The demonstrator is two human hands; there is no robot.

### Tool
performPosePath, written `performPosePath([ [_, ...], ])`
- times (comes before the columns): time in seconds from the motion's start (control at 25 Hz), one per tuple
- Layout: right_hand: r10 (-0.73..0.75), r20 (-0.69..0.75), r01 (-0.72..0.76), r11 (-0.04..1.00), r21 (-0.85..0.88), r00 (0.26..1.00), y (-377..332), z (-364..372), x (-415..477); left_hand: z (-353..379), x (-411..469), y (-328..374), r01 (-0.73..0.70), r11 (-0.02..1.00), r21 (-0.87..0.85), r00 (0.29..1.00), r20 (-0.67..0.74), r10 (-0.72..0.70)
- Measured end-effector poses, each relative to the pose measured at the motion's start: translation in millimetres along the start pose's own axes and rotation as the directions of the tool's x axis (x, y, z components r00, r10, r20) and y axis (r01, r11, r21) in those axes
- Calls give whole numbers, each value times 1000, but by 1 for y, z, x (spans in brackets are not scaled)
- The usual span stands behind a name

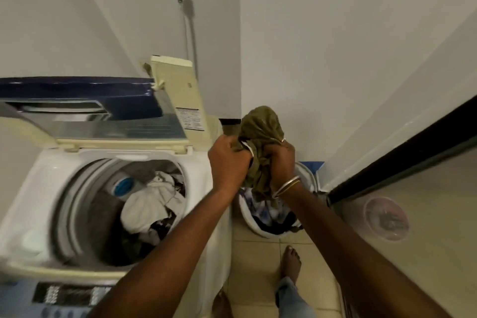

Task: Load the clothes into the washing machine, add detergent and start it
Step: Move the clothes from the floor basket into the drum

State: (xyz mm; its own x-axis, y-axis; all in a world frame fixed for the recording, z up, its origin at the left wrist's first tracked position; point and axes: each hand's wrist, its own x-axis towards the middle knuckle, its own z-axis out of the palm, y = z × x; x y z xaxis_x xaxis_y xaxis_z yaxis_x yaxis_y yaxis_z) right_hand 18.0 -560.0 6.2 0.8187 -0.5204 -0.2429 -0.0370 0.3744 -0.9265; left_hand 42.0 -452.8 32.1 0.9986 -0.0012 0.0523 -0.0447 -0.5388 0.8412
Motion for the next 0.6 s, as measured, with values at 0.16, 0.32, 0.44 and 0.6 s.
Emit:
performPosePath([
  [0.16,-103,130,91,991,99,986,-36,89,-62,-121,-5,20,-131,989,-64,980,-161,119],
  [0.32,-184,287,122,968,221,940,-48,190,-121,-233,-13,19,-114,983,-142,934,-352,58],
  [0.44,-169,407,103,978,179,898,-38,250,-147,-287,-11,-7,-110,976,-185,865,-501,3],
  [0.6,-123,425,168,983,-69,897,17,284,-151,-305,2,-80,103,988,-117,876,-460,-146],
])
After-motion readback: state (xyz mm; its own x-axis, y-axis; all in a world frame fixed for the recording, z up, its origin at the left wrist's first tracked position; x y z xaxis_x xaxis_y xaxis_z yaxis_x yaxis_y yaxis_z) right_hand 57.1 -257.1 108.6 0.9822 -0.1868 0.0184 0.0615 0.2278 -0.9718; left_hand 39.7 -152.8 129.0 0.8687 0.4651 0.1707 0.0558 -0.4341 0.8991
